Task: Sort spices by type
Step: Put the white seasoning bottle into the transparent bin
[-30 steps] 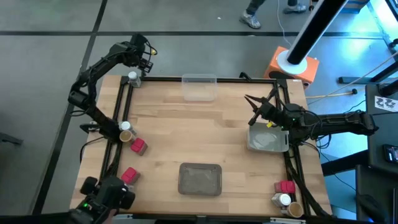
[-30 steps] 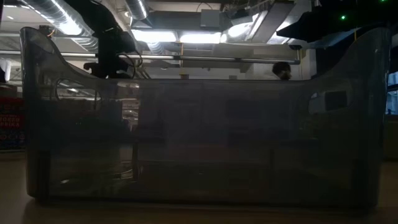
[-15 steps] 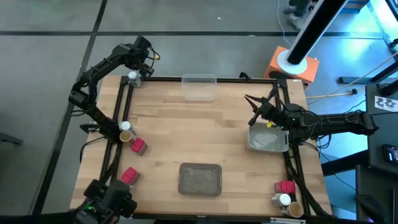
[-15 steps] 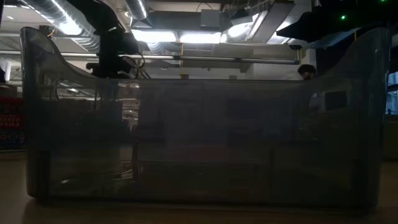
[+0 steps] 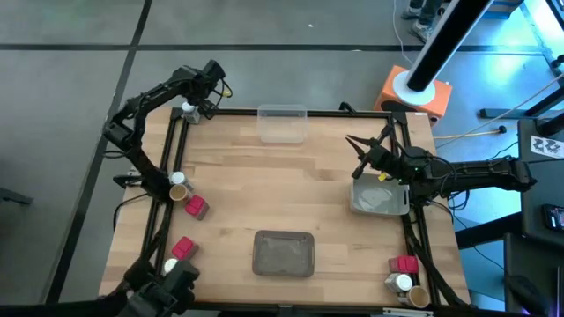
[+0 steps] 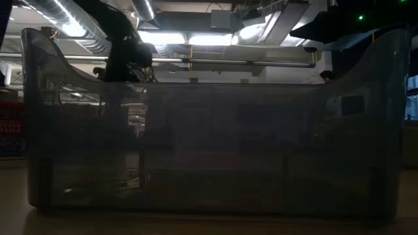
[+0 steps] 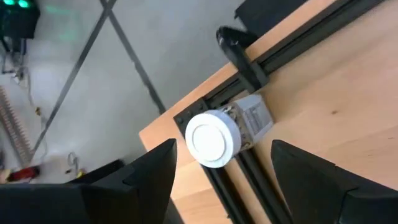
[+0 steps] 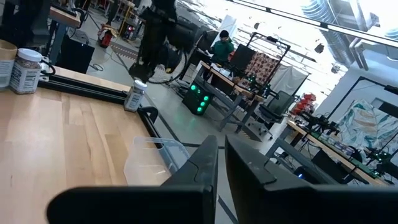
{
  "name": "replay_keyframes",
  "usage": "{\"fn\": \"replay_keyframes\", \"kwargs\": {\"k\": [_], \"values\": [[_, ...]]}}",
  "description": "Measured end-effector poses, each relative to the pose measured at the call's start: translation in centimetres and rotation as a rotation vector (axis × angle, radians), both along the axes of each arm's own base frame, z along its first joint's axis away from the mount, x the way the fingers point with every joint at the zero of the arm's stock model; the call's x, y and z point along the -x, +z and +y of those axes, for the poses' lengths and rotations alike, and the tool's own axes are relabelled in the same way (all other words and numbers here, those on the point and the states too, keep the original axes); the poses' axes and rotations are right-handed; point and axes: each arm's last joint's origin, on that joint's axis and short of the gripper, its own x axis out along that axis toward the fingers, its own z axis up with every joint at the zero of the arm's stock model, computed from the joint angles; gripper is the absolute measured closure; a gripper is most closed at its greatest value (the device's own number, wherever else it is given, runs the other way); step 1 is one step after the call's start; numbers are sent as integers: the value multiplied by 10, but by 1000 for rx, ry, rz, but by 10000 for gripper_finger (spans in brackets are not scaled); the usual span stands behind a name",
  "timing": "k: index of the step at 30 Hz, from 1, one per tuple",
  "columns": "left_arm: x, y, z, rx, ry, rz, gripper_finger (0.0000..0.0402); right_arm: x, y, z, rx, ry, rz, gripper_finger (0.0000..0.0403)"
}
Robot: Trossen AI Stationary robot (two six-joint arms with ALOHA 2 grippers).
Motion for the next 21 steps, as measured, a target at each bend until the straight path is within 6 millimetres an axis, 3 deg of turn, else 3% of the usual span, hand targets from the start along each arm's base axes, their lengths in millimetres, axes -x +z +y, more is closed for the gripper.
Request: {"fn": "replay_keyframes", "kwargs": {"k": [10,21], "values": [[-6,-30,10,73,38,89,161,0,0,0,0,1,2,370],[-5,-35,11,91,29,135,178,0,0,0,0,1,2,370]]}}
